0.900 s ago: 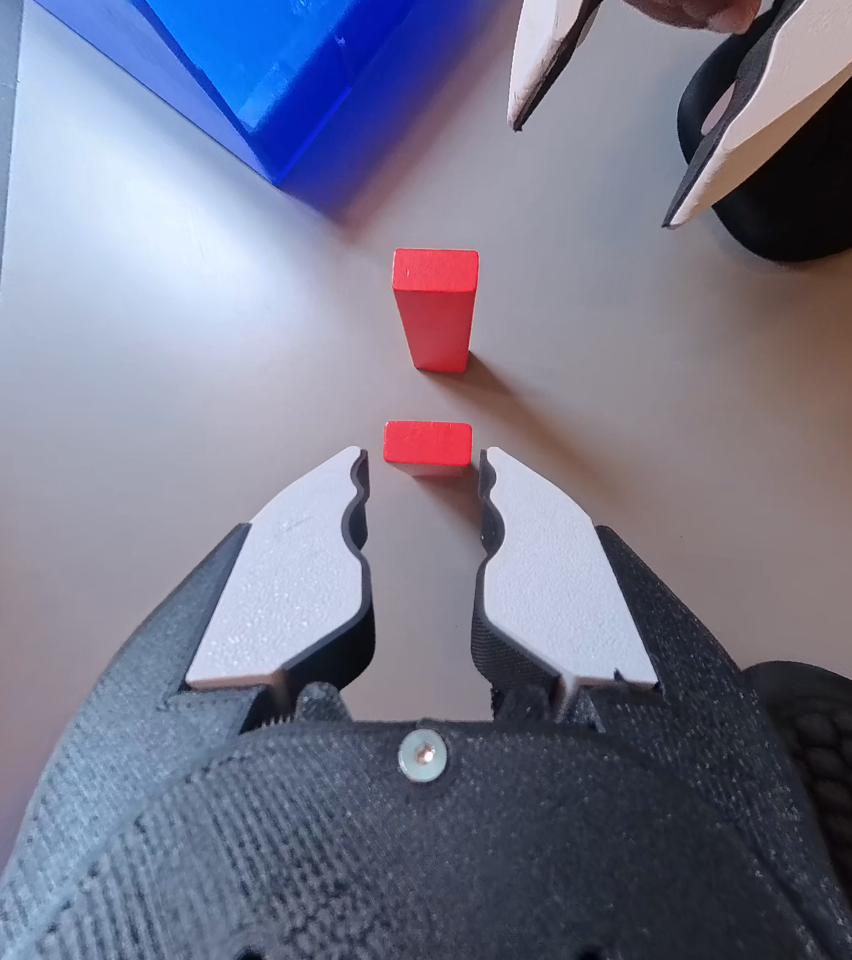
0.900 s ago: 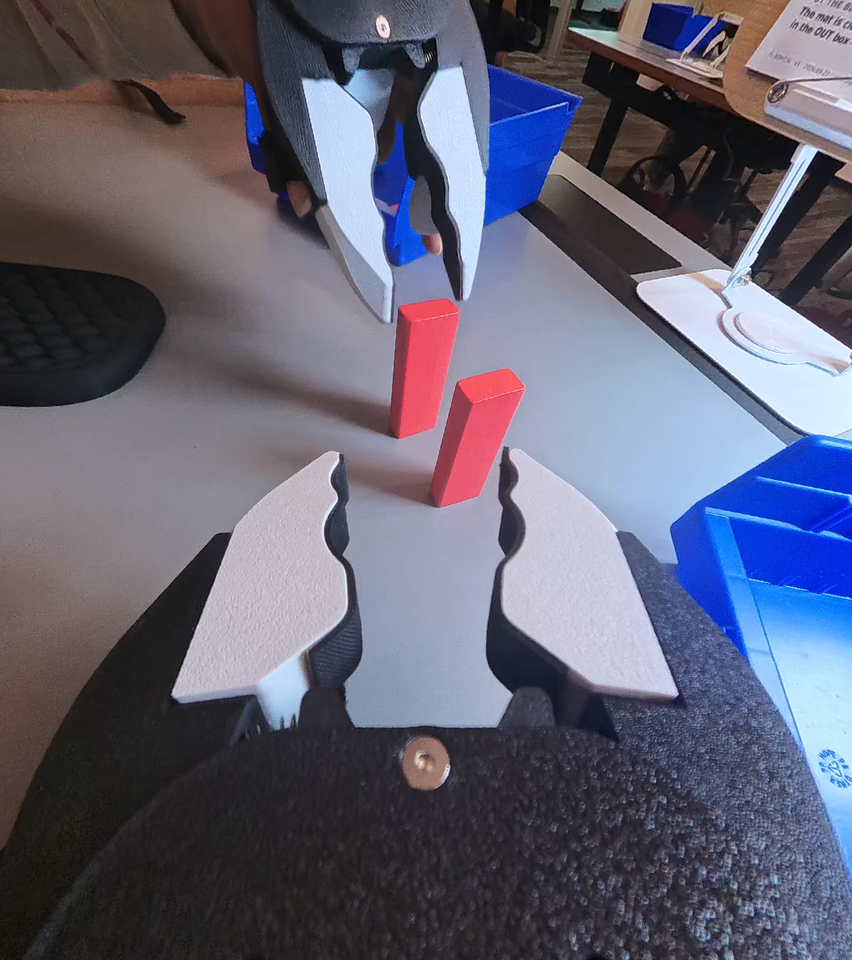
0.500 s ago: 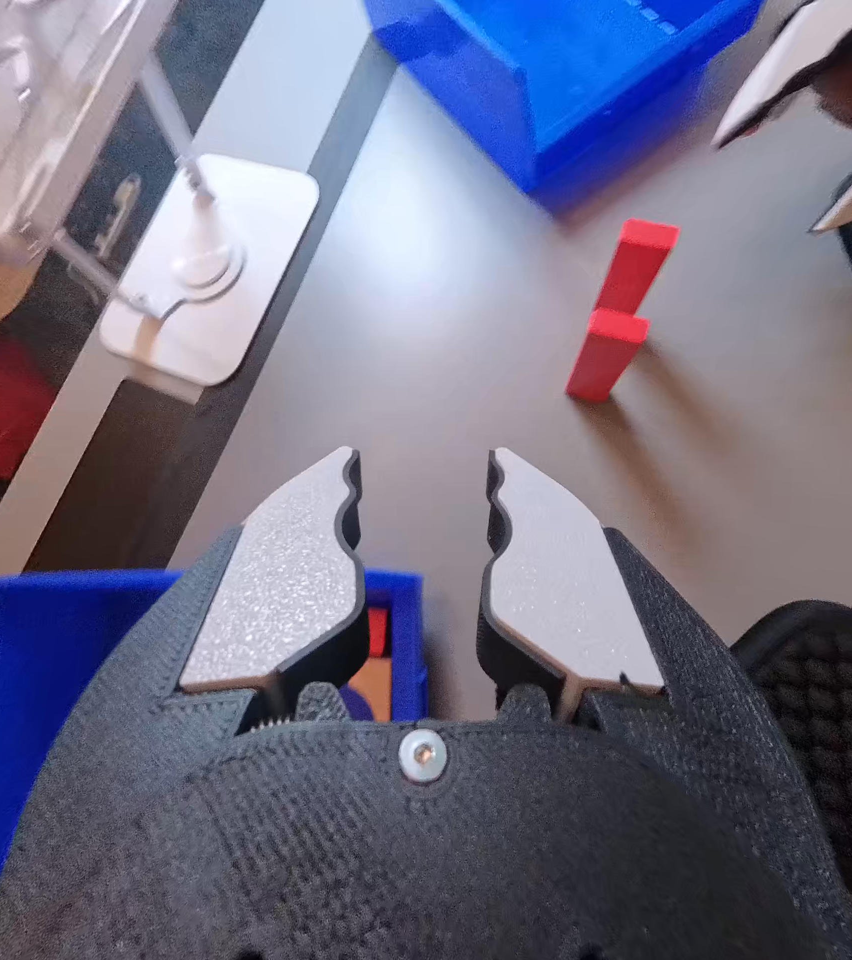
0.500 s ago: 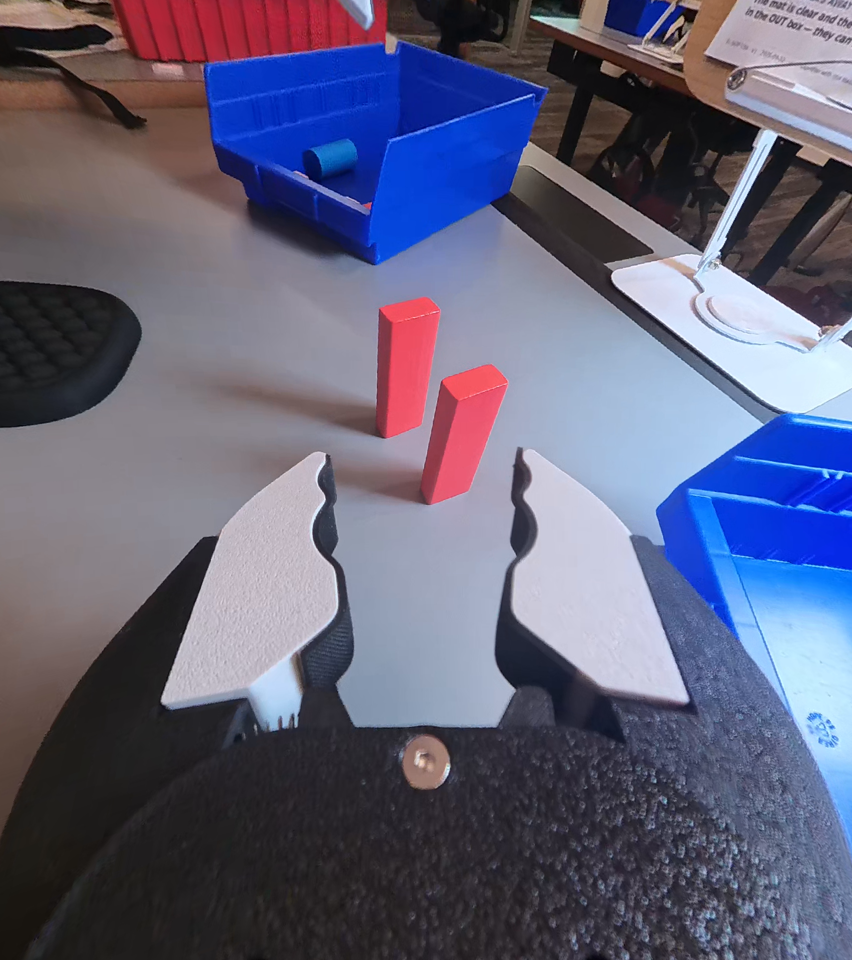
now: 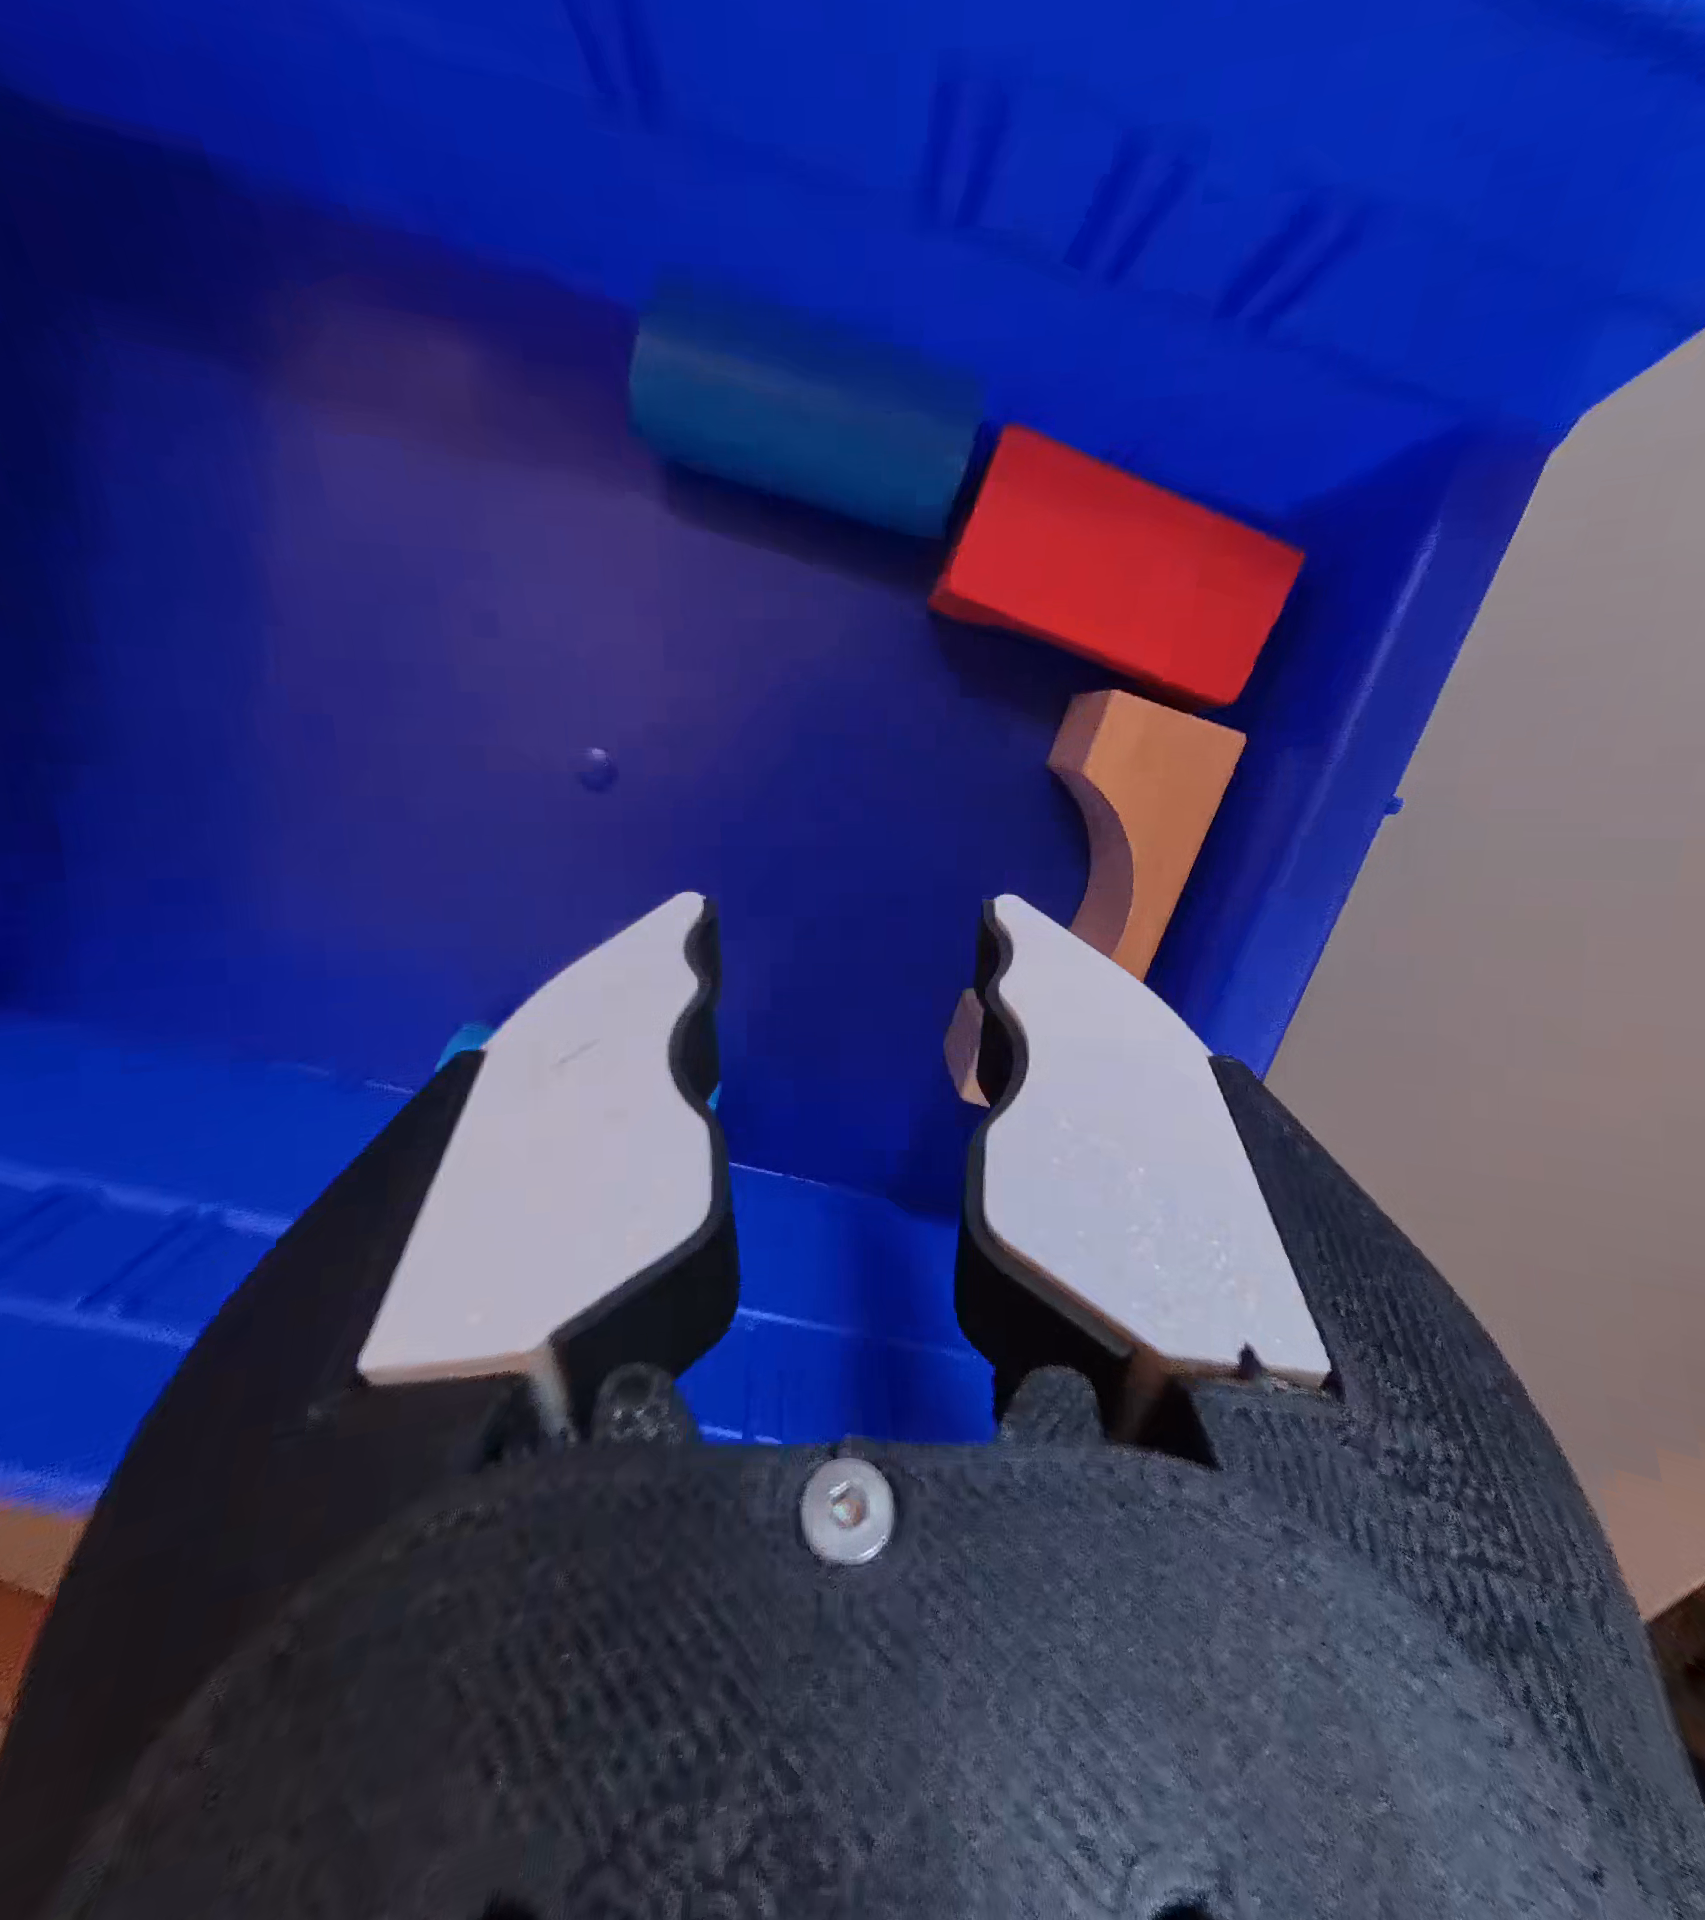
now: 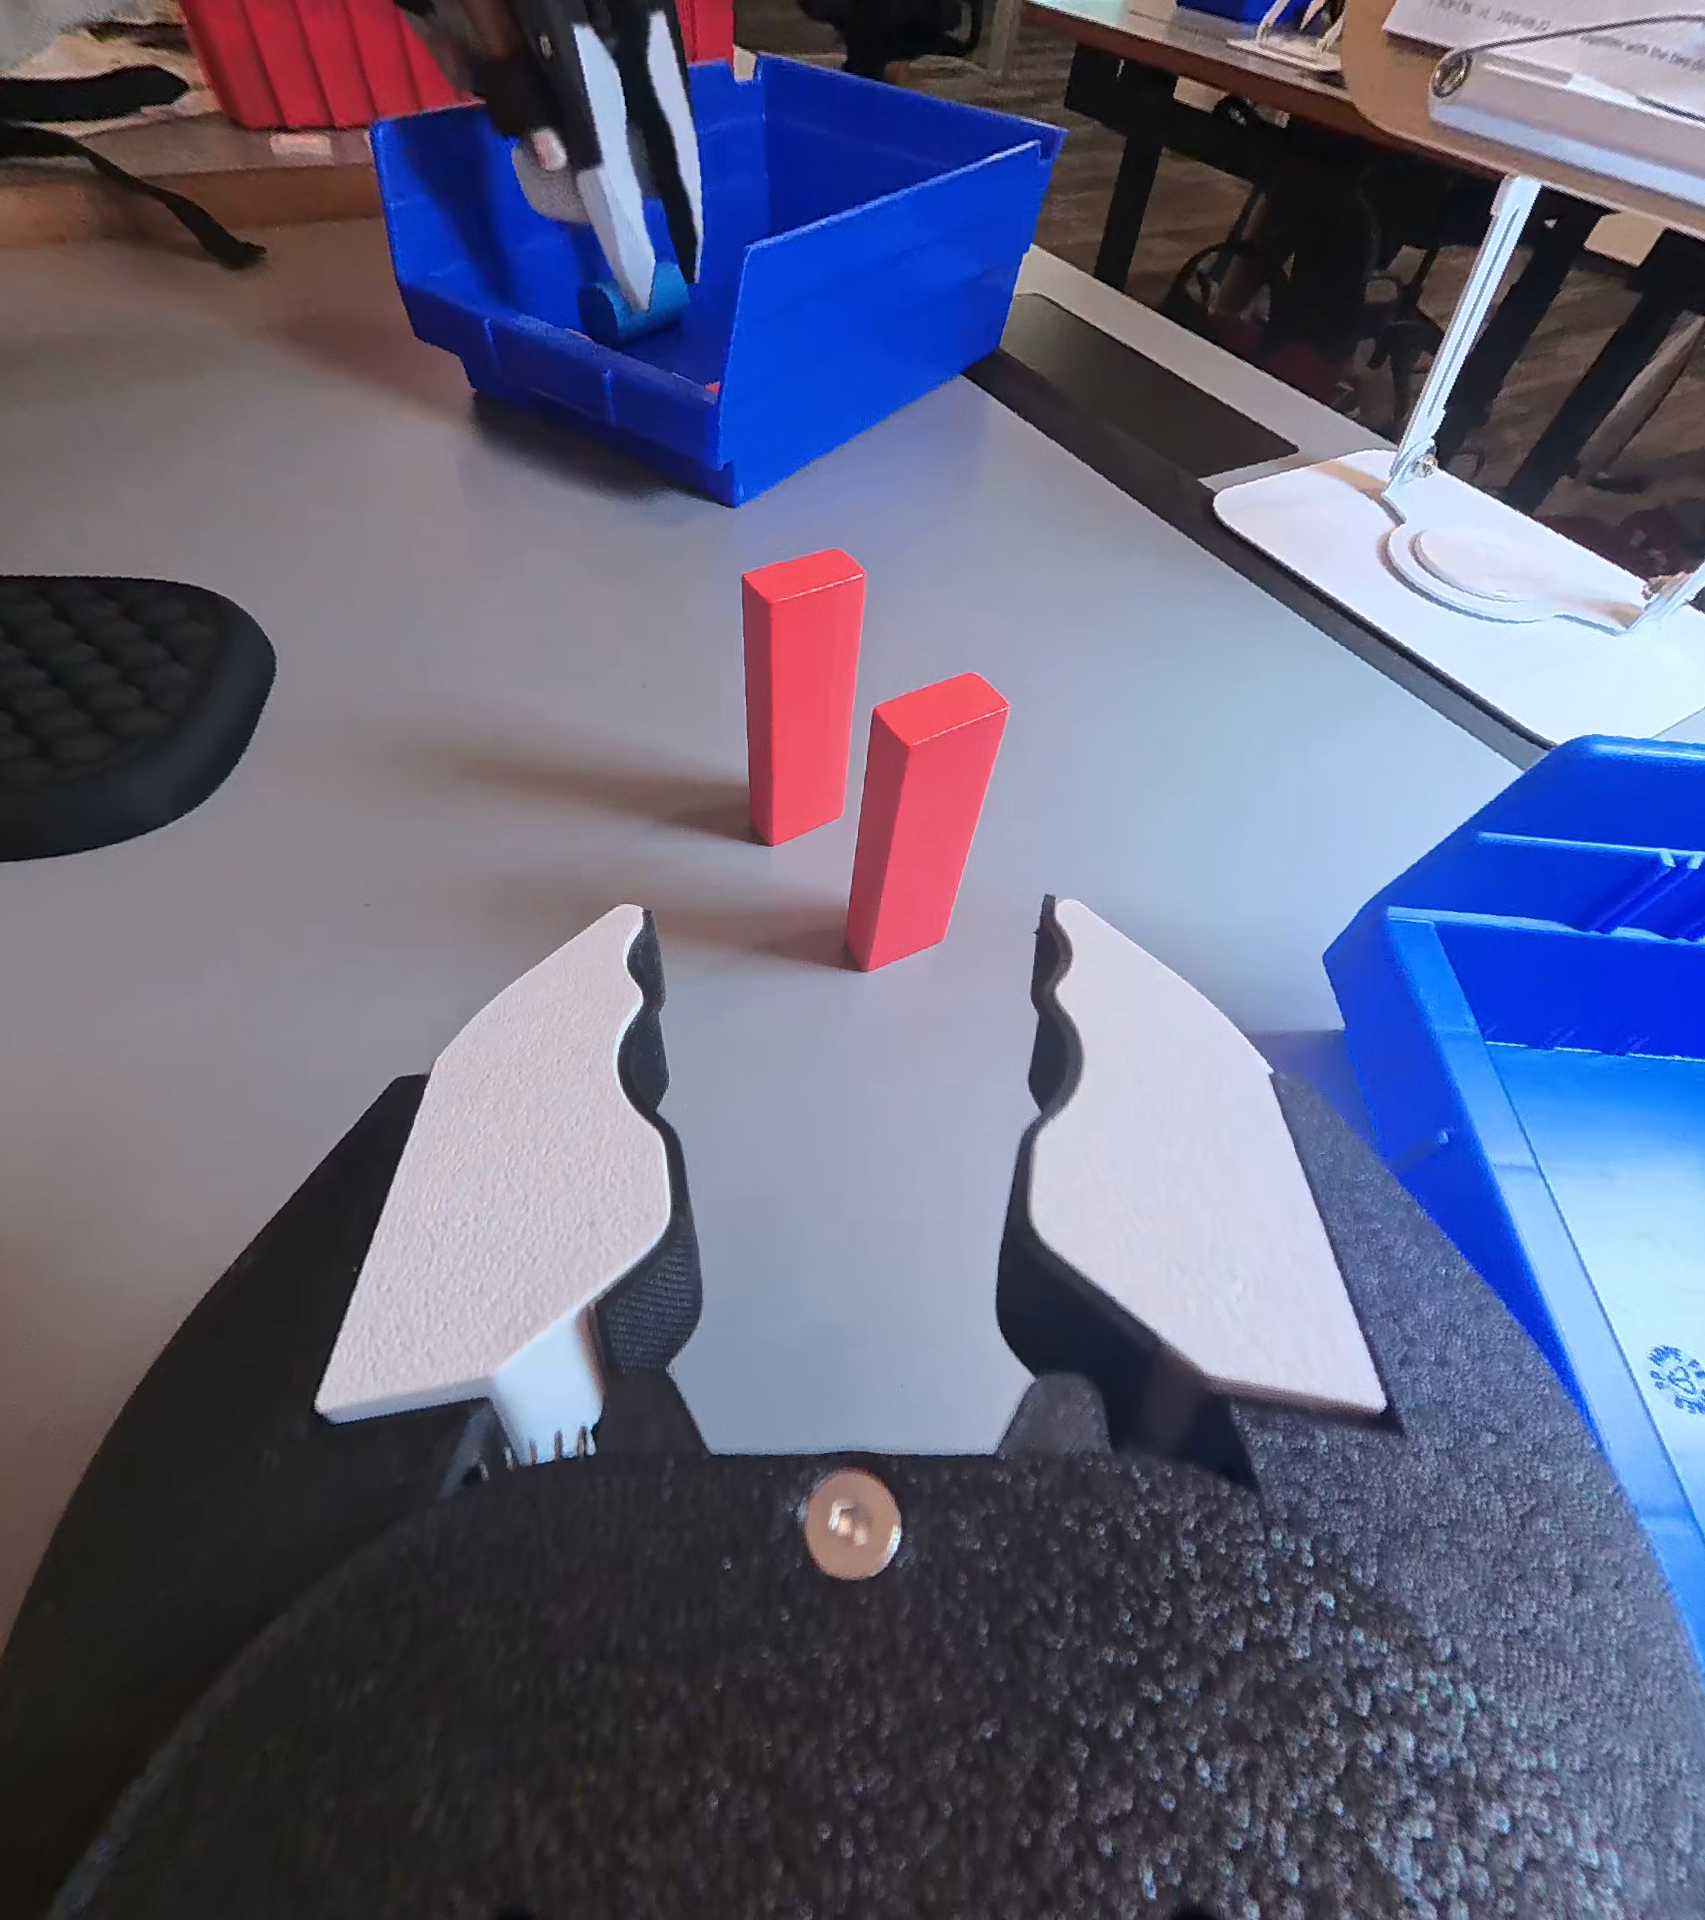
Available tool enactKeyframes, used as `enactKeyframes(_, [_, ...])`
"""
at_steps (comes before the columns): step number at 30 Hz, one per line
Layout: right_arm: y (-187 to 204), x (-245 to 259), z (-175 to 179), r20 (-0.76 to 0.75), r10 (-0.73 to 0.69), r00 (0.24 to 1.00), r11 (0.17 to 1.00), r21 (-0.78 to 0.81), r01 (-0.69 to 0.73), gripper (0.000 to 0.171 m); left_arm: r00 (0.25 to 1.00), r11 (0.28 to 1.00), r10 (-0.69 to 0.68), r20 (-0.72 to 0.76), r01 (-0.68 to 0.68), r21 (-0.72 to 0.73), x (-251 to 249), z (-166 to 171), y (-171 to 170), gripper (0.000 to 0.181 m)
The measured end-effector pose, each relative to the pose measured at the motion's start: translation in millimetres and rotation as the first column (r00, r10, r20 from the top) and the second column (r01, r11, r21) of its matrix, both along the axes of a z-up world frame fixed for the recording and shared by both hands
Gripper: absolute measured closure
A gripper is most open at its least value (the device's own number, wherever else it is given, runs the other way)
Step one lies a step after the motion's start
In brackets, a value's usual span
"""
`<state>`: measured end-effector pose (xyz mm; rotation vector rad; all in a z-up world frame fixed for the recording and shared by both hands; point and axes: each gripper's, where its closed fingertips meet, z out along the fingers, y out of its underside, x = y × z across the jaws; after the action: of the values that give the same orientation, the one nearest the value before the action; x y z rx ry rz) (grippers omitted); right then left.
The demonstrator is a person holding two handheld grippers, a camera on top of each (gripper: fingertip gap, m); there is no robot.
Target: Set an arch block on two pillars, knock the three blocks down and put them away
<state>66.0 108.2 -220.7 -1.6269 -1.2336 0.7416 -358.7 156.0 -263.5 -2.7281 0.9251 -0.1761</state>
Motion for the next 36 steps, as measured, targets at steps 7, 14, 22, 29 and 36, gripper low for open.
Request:
enactKeyframes(7, [0.0, 0.4, -2.7, 0.005, 0.004, 1.0, 1.0, -0.004, -0.004, 0.103, 0.984, 0.977, -0.15, 0.093, 0.162, -0.142, 40.2, -20.6, -12.8, 0.128])
enactKeyframes(14, [-1.2, 0.6, -3.1, 0.007, 0.011, 1.0, 1.0, -0.003, -0.011, 0.103, 0.98, 0.973, -0.154, 0.124, 0.172, -0.154, 69.5, -25.7, 2.4, 0.128])
enactKeyframes(22, [-2.3, 0.3, -5.0, 0.016, 0.017, 1.0, 1.0, -0.001, -0.017, 0.104, 0.985, 0.981, -0.108, 0.133, 0.128, -0.149, 76.9, -32.3, 14.0, 0.119])
enactKeyframes(29, [-3.7, -1.1, -7.4, 0.027, 0.023, 0.999, 1.0, 0.0, -0.023, 0.104, 0.981, 0.989, -0.086, 0.175, 0.105, -0.102, 79.7, -30.0, 11.1, 0.139])
enactKeyframes(36, [-4.0, -1.7, -8.9, 0.032, 0.025, 0.999, 1.0, -0.003, -0.025, 0.105, 0.985, 0.994, -0.101, 0.14, 0.104, -0.016, 70.3, -27.0, 6.1, 0.16])
